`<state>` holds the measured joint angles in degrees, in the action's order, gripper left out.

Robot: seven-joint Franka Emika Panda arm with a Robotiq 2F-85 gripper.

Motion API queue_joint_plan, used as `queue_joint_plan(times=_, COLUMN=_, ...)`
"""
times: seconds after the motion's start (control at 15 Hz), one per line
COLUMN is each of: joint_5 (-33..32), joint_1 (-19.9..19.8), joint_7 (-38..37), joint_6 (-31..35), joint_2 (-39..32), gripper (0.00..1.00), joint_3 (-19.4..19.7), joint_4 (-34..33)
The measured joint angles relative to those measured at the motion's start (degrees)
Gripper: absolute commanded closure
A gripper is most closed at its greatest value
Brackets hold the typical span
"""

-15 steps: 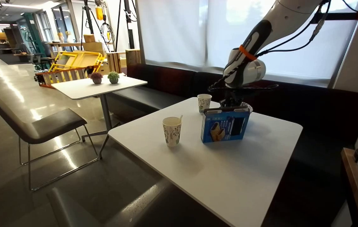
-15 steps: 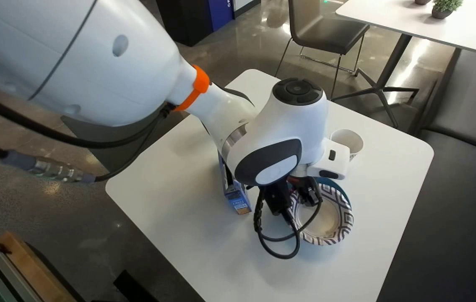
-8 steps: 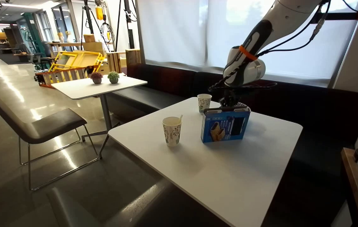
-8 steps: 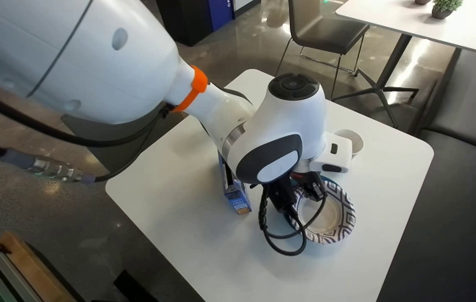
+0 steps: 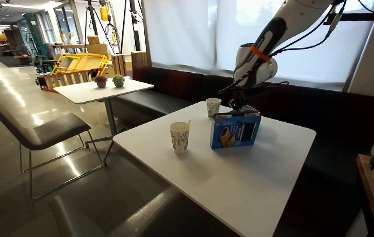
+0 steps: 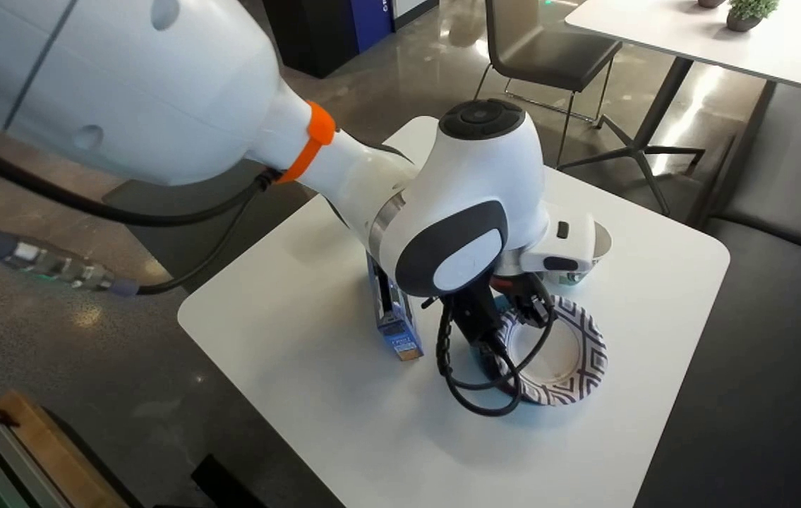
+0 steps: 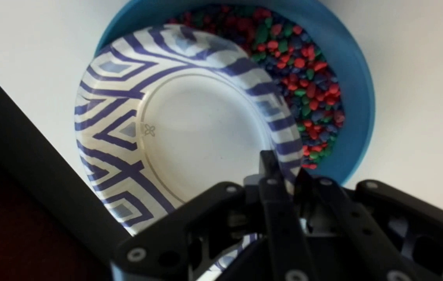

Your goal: Remove the plate from the top of the blue bowl and place it on the table

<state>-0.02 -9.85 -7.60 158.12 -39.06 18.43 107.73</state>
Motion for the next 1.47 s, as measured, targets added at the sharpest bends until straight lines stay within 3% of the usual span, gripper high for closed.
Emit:
queue_joint_plan(times=0.33, joint_5=-6.6, joint_1=6.3, joint_7=-2.0, joint_6=2.5, joint_2=3.7, gripper=0.98, joint_3=4.5, joint_4=3.5)
queue_joint_plan(times=0.6, joint_5=-17.1, joint_1=13.5, joint_7=-2.5, joint_6=5.4, joint_2=6.4, gripper=0.98, joint_3=10.1, joint_4=5.6)
queue_joint_plan(times=0.93, joint_5=-30.2, joint_1=19.8, joint_7=-2.2, joint_6=5.9, joint_2=8.1, gripper=0.94, joint_3=12.6, joint_4=6.7)
queue_joint_plan(times=1.13, joint_5=-32.9, joint_1=21.4, joint_7=-2.3, joint_6=6.8, joint_2=8.0, gripper=0.94, joint_3=13.4, joint_4=7.0)
queue_joint_plan(times=1.47, joint_5=-33.2, joint_1=20.8, joint_7=-2.2, joint_6=6.8, joint_2=8.1, gripper=0.98, joint_3=13.1, joint_4=6.9)
